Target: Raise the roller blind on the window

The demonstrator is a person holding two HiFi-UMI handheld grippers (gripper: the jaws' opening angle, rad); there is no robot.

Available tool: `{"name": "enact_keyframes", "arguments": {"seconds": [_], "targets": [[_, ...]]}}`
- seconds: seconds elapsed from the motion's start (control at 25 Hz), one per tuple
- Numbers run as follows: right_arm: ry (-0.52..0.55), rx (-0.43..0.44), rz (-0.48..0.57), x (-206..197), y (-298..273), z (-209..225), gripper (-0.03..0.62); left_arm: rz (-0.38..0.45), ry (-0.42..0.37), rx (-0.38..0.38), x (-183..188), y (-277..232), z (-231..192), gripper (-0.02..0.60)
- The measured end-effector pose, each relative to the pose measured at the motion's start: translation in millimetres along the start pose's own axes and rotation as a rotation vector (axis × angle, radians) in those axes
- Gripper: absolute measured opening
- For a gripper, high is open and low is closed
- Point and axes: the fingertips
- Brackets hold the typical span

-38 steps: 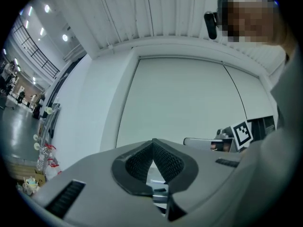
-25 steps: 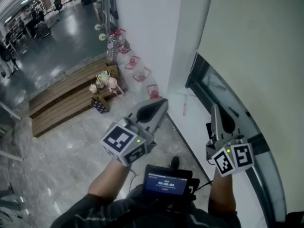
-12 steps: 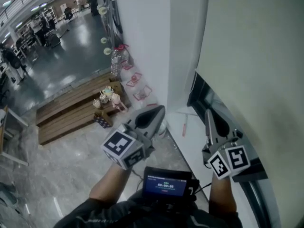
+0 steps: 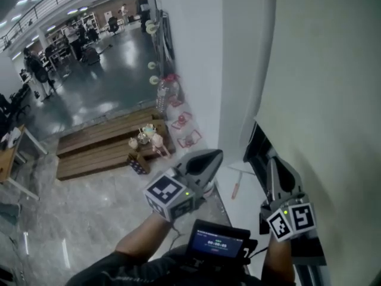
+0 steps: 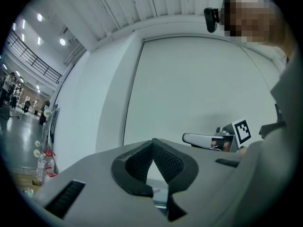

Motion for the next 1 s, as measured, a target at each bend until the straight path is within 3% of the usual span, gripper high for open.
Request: {"name": "enact_keyframes", "arguments": {"seconds": [0.4, 0.8, 1.0], "targets": [[-0.014, 0.007, 0.029, 3.2, -31.8, 41.9, 0.002, -0.011, -0.031, 0.003, -2.8, -37.9, -18.7, -0.011], [0.011, -0.109, 0.022, -7.3, -91.7, 67.5, 0.002, -0.019, 0.011, -0.122, -6.2, -83.1, -81.4, -0.011], [0.017, -0.171, 0.033, -8.6, -122.7, 80.0, 0.002, -0.004, -0.008, -0.187, -0.7, -105.1, -113.5, -0.011]]}}
Point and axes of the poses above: the fingertips, and each gripper's own axes: y backward along the fingers, z to its right, x out of its top, and after that the axes turned 4 degrees about x, right-handed
